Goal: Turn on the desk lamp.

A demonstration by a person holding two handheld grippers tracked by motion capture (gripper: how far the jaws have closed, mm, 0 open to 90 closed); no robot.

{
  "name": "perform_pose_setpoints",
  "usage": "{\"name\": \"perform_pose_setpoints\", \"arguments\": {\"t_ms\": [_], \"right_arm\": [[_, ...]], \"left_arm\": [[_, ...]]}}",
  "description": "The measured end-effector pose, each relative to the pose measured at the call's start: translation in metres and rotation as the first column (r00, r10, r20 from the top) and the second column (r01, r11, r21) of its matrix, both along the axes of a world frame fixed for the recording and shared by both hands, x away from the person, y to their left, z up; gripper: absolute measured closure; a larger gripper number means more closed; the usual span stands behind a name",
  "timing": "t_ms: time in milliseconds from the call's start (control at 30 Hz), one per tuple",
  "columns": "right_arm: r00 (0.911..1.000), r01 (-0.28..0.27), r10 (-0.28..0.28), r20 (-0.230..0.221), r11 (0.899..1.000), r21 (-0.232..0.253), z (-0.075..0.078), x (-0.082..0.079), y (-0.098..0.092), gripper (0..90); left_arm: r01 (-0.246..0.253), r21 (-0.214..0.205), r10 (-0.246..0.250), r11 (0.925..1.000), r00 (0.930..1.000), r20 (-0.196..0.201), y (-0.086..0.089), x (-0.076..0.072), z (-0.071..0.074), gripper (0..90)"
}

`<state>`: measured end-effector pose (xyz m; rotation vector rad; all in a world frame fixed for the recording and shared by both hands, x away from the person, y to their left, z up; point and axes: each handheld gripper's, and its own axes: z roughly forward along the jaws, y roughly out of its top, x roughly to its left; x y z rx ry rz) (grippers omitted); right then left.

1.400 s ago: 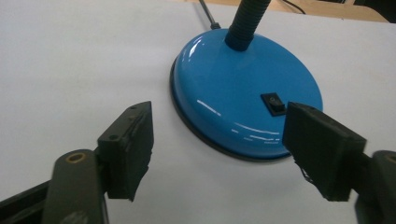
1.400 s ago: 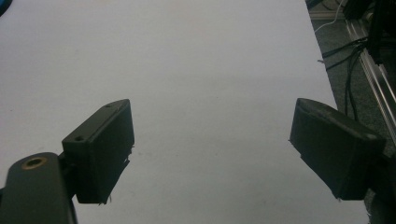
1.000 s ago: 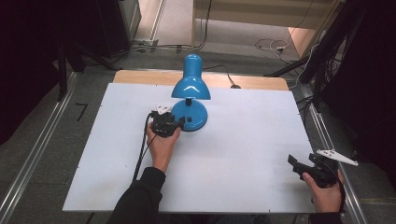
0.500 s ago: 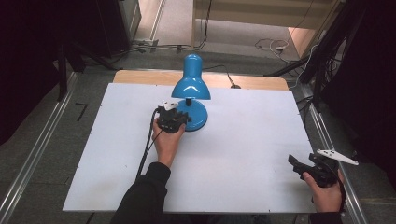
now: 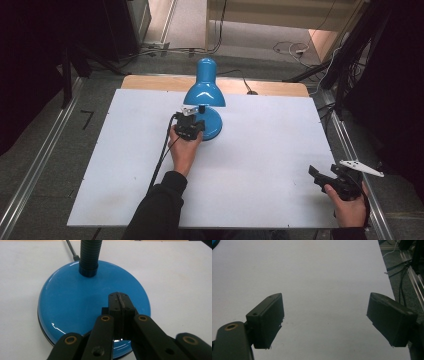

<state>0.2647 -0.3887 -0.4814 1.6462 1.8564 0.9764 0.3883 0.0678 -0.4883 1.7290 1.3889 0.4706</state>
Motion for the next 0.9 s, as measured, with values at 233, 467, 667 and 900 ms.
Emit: {"name": "perform_pose_setpoints", "arguments": {"t_ms": [233,467,667,900], "right_arm": [[1.0,-0.002,0.002,0.001,1.0,0.001,-0.0001,0.0001,0.0001,13.0],[1.0,-0.005,0.005,0.0,1.0,-0.001,0.0,0.0,0.0003,13.0],[1.0,-0.004,0.004,-0.001,1.0,-0.002,0.0,0.0,0.0006,13.0],[1.0,-0.005,0.005,-0.001,1.0,-0.002,0.0,0.0,0.001,13.0]], "left_arm": [[-0.009,-0.006,0.009,0.9999,1.0,-0.004,-0.003,0.001,-0.0038,90.0],[-0.009,-0.001,0.009,1.0,0.9999,-0.007,-0.0044,0.0006,-0.005,90.0],[-0.009,0.001,0.009,1.0,0.9999,-0.006,-0.0043,-0.0005,-0.0049,90.0],[-0.017,-0.014,0.017,0.9998,0.9998,0.007,-0.0011,-0.0041,-0.0068,90.0]]}}
